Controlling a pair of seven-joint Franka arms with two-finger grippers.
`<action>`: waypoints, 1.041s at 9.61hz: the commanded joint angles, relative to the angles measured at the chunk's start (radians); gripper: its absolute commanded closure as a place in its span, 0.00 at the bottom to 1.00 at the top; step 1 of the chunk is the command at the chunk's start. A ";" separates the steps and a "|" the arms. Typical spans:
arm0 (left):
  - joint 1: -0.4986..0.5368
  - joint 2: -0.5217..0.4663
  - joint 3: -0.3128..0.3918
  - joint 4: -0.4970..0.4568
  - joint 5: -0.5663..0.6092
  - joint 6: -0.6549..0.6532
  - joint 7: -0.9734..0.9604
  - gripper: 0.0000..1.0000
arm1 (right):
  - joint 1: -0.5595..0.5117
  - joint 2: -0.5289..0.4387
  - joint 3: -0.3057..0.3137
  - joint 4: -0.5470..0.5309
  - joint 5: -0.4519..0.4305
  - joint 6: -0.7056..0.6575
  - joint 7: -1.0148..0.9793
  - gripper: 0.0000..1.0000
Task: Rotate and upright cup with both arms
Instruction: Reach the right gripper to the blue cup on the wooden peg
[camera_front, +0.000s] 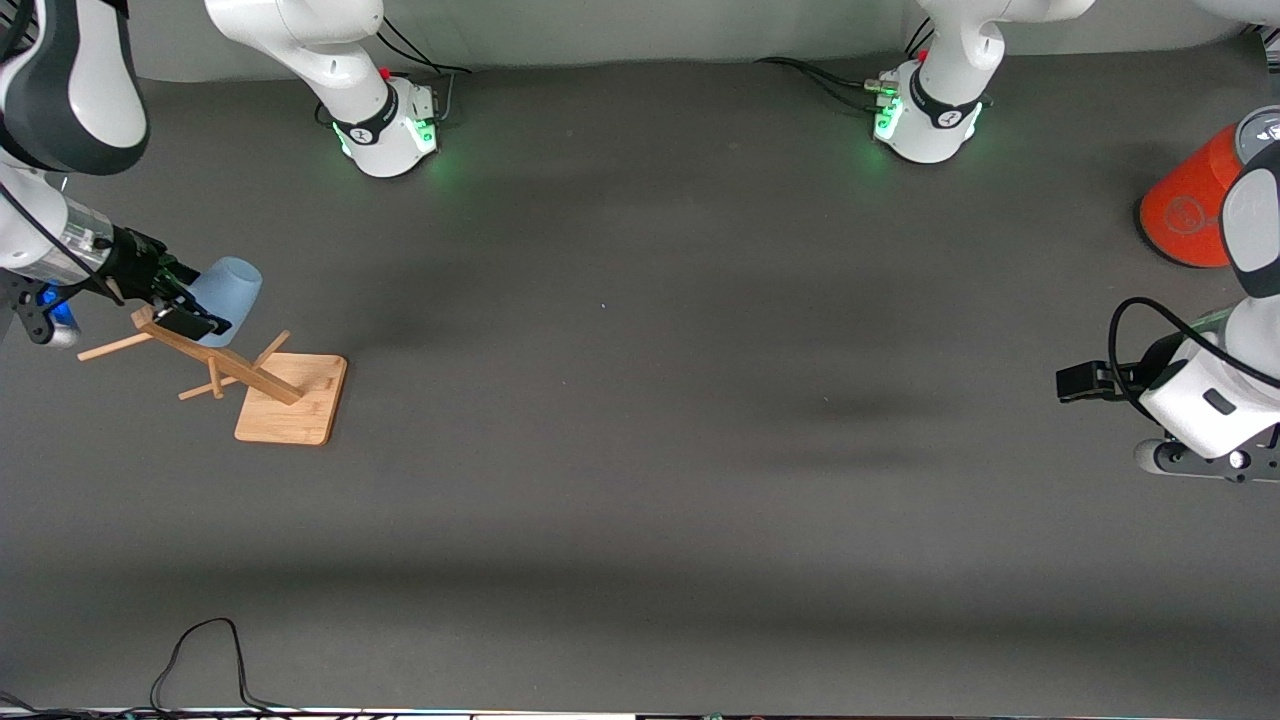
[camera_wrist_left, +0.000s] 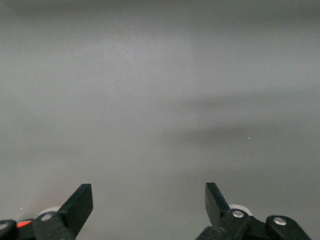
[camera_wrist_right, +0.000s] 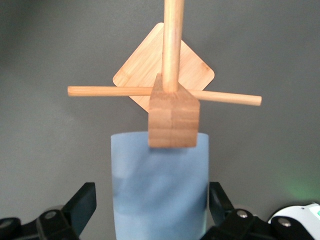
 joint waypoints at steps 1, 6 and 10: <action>-0.007 0.002 0.007 0.021 0.000 -0.023 0.015 0.00 | 0.004 -0.008 -0.004 -0.031 0.012 0.042 0.019 0.00; -0.009 0.002 0.007 0.021 0.000 -0.023 0.017 0.00 | 0.004 -0.006 -0.004 -0.037 0.012 0.039 0.011 0.49; -0.007 0.002 0.007 0.021 -0.001 -0.023 0.017 0.00 | 0.007 -0.043 -0.005 -0.034 0.005 -0.009 0.016 0.49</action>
